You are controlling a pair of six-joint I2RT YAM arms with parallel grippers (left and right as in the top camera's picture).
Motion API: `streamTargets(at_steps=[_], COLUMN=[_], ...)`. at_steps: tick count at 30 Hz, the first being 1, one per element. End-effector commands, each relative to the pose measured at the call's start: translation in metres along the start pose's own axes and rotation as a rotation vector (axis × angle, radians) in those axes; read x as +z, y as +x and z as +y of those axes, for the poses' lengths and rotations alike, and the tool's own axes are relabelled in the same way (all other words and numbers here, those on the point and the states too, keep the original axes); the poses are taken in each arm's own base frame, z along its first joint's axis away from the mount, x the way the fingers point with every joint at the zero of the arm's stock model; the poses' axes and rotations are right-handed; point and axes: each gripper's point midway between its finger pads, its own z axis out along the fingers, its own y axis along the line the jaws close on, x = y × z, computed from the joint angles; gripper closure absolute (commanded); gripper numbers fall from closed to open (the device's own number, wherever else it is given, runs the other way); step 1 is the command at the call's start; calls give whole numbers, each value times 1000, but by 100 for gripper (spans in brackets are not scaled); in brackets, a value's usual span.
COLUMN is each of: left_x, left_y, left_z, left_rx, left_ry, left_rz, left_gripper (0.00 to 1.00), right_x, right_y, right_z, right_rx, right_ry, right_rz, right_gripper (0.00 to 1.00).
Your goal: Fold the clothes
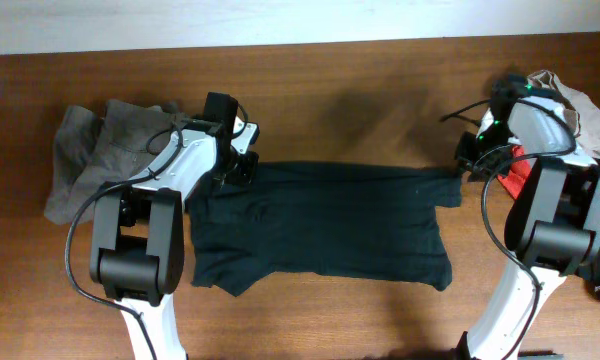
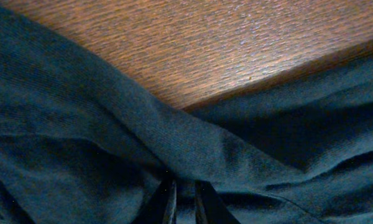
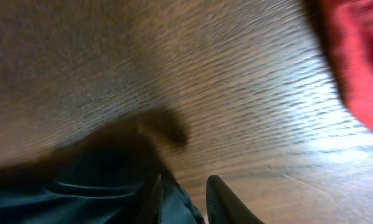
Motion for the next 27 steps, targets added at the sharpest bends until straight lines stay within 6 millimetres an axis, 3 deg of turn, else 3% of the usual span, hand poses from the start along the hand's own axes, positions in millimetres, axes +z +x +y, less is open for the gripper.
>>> streamTargets(at_steps=[1,3,7,13,14,15,17,22,27], left_x=[10,10,10,10,10,10,10,10,10], left_y=[6,6,7,6,6,6,6,6,7], left_z=[6,6,8,9,9,9,9,9,9], left_rx=[11,11,11,11,11,11,11,11,11], left_ry=[-18,-18,-30,-32,-32,-32,-32,-32,-32], left_rz=[33,33,33,30,30,30,31,31,34], left_gripper=[88,89,89,88,88,89,88,89,89], right_x=[-17,-24,-36,-28,-25,-22,-16,-6,0], right_y=[-13,-15,-6,13,12,10,4,-7,-8], right_z=[4,7,40,70,71,71,70,69,55], right_rx=[6,4,-133,-225,-240,-255,-284,-310,-332], right_ry=[-25,-35,-154,-108,-76,-26,58,127,205], right_rz=[-37,-43,-14,17,6,-12,-56,-119,-112], right_gripper=[71,71,71,72,69,54,42,43,45])
